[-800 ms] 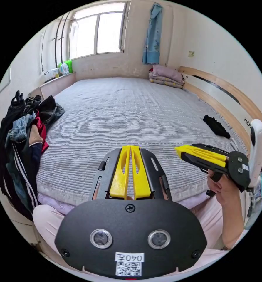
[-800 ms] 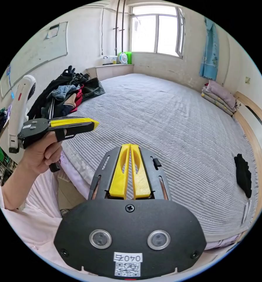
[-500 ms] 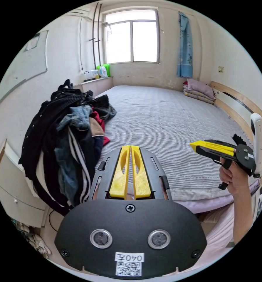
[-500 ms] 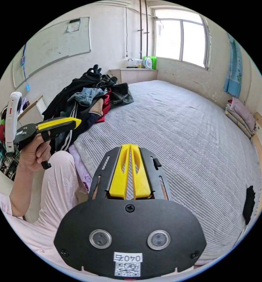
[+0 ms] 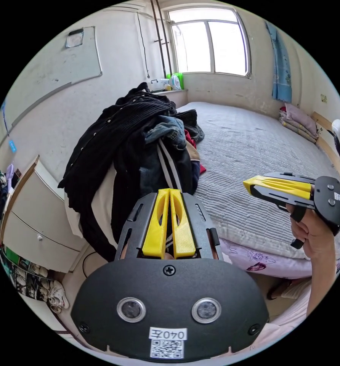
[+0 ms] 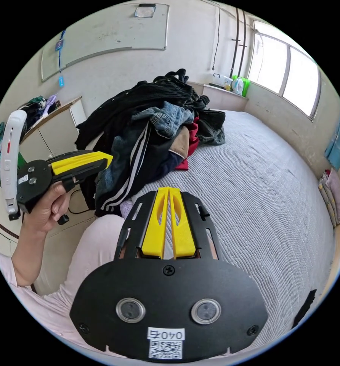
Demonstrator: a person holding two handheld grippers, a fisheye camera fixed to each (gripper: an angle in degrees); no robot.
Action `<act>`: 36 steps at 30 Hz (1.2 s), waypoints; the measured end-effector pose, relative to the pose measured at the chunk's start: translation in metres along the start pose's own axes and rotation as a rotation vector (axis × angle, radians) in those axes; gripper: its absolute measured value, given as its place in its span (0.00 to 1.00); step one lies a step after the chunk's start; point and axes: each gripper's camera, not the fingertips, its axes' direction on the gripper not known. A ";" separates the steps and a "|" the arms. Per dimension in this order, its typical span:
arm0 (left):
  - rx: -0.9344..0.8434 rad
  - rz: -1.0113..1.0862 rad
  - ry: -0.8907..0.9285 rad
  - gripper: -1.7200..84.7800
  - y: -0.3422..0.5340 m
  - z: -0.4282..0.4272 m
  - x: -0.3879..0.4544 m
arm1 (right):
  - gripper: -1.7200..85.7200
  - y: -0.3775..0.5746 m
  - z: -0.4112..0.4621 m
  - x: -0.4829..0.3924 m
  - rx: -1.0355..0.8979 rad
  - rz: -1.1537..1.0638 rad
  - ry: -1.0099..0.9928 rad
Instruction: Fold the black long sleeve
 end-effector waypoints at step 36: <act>0.061 0.001 -0.103 0.06 -0.020 0.018 -0.270 | 0.07 -0.325 0.097 -0.014 0.036 -0.150 -0.022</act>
